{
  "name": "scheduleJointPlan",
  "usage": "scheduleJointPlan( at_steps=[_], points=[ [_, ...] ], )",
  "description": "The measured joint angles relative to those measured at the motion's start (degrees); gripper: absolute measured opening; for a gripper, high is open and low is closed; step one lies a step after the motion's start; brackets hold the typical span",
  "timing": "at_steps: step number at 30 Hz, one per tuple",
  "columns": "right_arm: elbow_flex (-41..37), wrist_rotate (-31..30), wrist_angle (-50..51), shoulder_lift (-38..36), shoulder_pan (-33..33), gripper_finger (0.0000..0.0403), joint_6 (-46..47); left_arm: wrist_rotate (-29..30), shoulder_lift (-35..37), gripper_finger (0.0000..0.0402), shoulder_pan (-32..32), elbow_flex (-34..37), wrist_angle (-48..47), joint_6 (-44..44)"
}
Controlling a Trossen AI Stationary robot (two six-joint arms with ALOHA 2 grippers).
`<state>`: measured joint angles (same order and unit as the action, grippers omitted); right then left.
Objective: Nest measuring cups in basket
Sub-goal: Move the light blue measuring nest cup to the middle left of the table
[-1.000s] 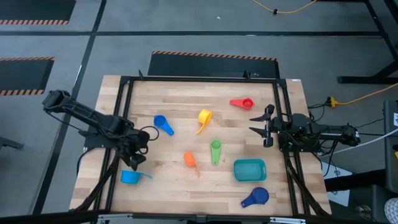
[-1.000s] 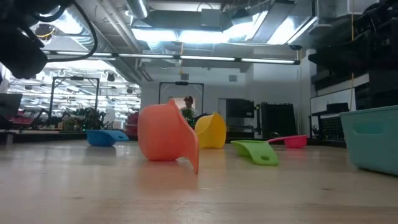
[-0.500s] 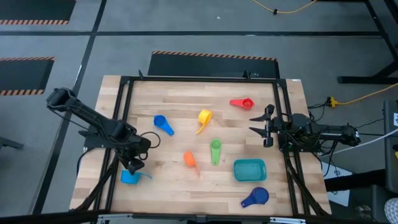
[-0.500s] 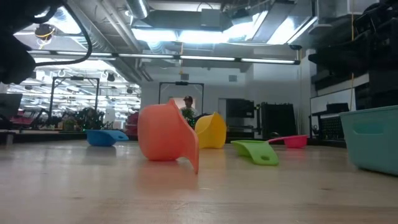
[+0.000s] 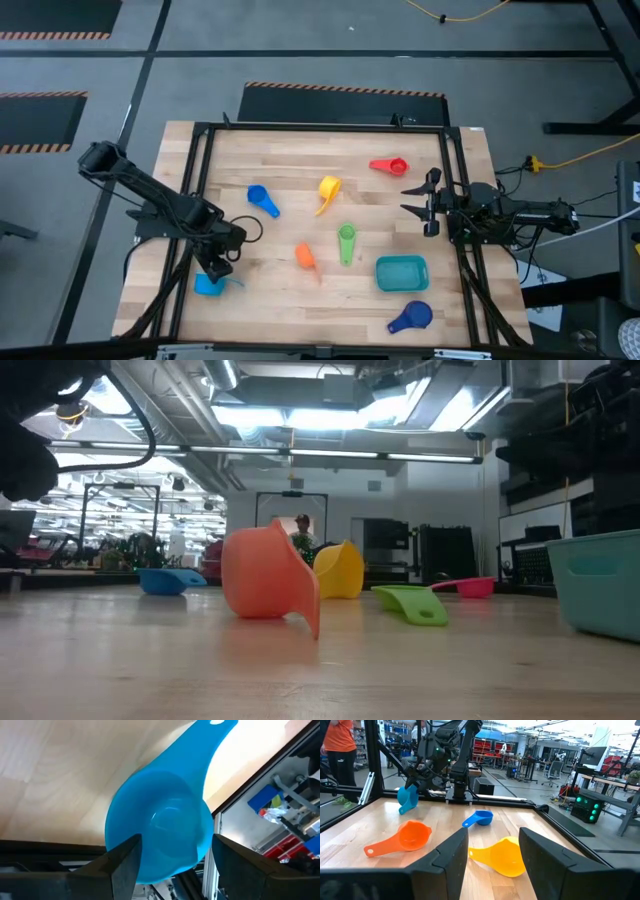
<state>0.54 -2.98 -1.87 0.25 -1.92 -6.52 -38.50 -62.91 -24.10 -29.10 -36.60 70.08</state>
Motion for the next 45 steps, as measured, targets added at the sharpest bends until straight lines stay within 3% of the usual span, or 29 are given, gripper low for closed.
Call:
scheduleJointPlan(
  at_steps=[23,38,45],
  points=[
    [0.0,0.02,-0.01,0.0,0.01,0.0182,0.0,5.0,-1.27,0.0234,0.01,0.0,0.02,0.31],
    [0.0,0.01,-0.01,0.0,0.0,0.0182,0.0,4.92,-1.27,0.0234,0.01,0.0,0.05,1.8],
    [0.0,0.01,0.0,0.0,0.0,0.0182,0.0,2.06,-1.27,0.0233,-0.11,0.0,0.22,1.17]
  ],
)
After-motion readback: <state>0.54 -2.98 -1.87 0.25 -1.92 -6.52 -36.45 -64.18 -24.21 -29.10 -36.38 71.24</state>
